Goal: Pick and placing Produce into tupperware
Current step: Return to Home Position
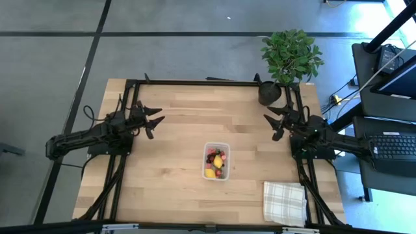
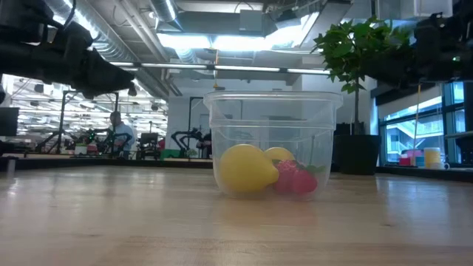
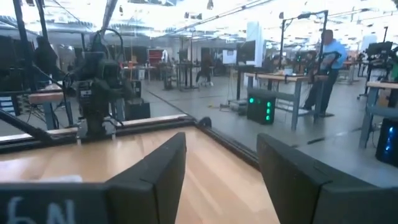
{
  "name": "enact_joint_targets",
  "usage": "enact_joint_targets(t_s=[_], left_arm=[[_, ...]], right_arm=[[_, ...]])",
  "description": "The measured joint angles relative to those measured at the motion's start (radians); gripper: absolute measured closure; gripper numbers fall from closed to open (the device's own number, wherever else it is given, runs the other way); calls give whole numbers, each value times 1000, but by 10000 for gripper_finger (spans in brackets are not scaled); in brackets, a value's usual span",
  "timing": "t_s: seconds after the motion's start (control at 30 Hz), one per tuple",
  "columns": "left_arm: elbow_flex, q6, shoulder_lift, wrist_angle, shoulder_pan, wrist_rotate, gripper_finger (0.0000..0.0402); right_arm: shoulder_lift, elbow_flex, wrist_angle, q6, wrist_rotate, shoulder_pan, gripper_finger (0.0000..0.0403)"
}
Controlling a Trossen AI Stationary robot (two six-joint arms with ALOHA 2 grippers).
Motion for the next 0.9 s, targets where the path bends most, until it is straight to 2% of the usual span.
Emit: enact_joint_targets(t_s=[0.27, 0.9], left_arm=[[-1, 22, -44, 1, 0, -7, 209], [-1, 56, -44, 1, 0, -5, 209]], right_arm=[[-1, 0, -96, 51, 0, 0, 205], [0, 0, -101, 7, 0, 0, 205]])
